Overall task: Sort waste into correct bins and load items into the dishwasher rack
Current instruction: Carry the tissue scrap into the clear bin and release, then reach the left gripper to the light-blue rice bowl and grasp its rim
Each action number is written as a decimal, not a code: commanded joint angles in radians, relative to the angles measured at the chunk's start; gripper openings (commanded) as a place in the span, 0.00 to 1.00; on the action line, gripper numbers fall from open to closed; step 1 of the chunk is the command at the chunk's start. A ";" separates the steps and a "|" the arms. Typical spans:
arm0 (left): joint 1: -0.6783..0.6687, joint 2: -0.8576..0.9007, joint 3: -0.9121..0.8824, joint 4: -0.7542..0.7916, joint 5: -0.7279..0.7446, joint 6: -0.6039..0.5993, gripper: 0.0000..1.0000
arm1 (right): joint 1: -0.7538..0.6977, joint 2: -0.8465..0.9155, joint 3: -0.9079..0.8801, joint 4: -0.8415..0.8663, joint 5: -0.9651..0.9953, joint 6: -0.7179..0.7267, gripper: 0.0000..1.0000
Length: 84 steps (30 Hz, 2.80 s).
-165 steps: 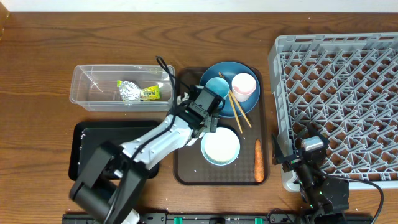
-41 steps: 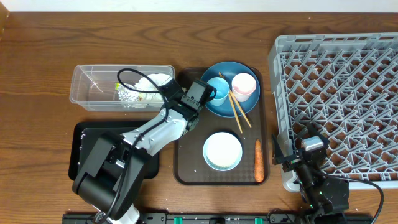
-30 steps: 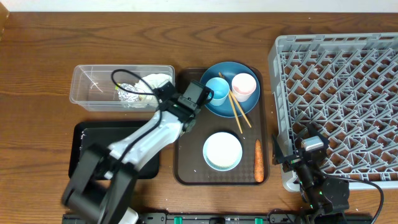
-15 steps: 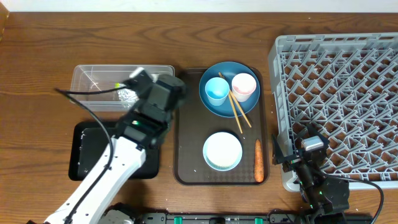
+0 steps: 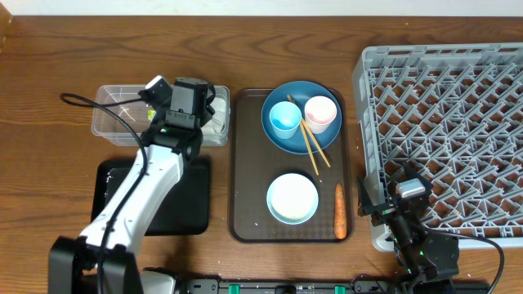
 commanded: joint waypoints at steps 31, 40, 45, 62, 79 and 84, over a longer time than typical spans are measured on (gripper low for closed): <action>-0.859 -0.005 0.019 -0.259 0.345 0.086 0.56 | -0.006 -0.004 -0.002 -0.004 -0.002 0.012 0.99; -0.945 0.110 0.019 -0.191 0.123 0.156 0.56 | -0.006 -0.004 -0.002 -0.004 -0.002 0.012 0.99; -0.960 0.177 0.019 -0.148 0.089 0.160 0.56 | -0.006 -0.004 -0.002 -0.004 -0.002 0.012 0.99; -0.960 0.287 0.019 -0.108 -0.014 0.196 0.23 | -0.006 -0.004 -0.002 -0.004 -0.002 0.012 0.99; -0.902 0.173 0.019 -0.227 -0.019 0.196 0.06 | -0.006 -0.004 -0.002 -0.004 -0.002 0.012 0.99; -0.818 0.006 0.019 -0.343 -0.010 0.196 0.06 | -0.006 -0.002 -0.002 -0.004 -0.002 0.012 0.99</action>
